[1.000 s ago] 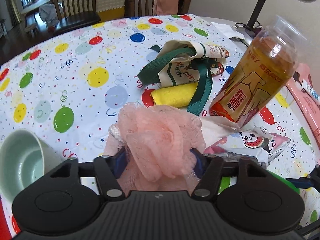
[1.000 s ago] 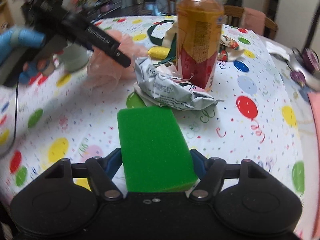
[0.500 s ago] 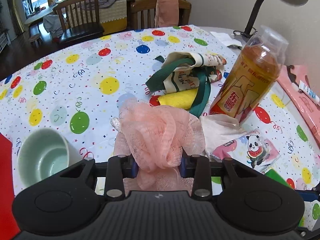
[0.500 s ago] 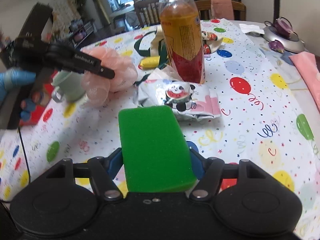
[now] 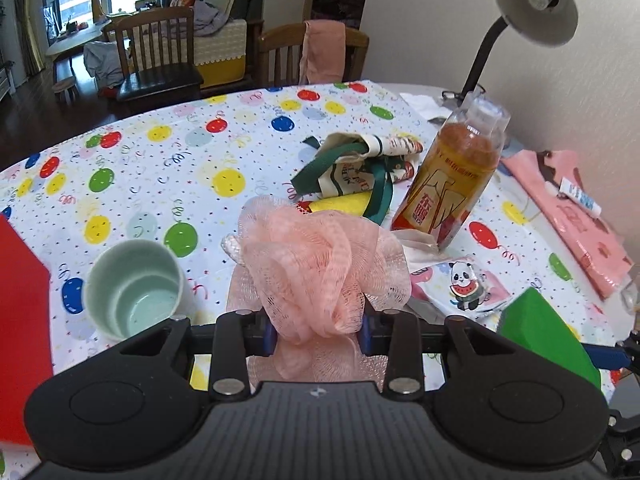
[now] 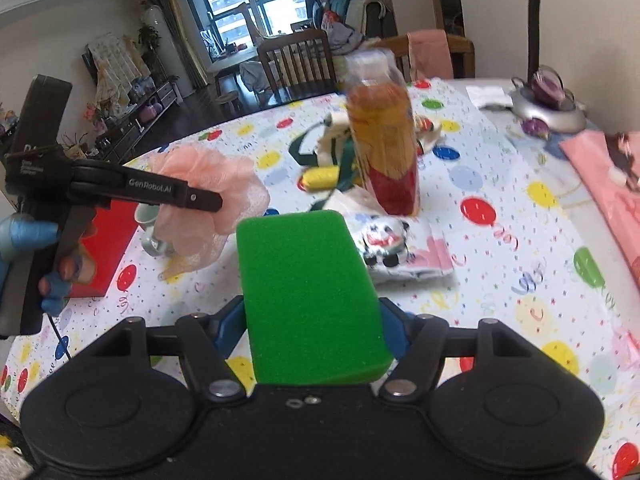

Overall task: Organize soft objects
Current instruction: 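Carry the pink puff and green sponge over the red box with both grippers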

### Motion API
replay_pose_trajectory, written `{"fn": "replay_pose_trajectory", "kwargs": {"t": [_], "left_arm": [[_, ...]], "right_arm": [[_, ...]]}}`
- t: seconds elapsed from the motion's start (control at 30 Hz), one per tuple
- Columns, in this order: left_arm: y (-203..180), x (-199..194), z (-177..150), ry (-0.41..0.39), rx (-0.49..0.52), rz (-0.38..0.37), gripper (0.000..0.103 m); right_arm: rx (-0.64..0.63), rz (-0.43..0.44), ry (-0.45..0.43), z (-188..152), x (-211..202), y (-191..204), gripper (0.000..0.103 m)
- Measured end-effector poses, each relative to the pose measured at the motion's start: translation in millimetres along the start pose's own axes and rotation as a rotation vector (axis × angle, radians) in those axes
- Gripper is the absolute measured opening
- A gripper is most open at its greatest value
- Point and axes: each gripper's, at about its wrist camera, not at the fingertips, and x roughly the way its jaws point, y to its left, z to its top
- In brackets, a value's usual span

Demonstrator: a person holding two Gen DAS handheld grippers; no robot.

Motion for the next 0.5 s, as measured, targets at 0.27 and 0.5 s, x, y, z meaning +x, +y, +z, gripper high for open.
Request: {"fn": "replay_pose_trajectory", "kwargs": {"t": [0.27,0.5], "left_arm": [[22.2,-43.7,-6.7,-0.04,-0.04,0.006,0.036],[52.9,-83.6,-15.8,-0.069,-0.088,0.016,0.036]], "right_arm": [[-0.035,-0.005,-0.024,19.2,-10.5,38.1,0.068],[-0.066,0.039,-0.047,34.3,-10.7,75.3,0.069]]}}
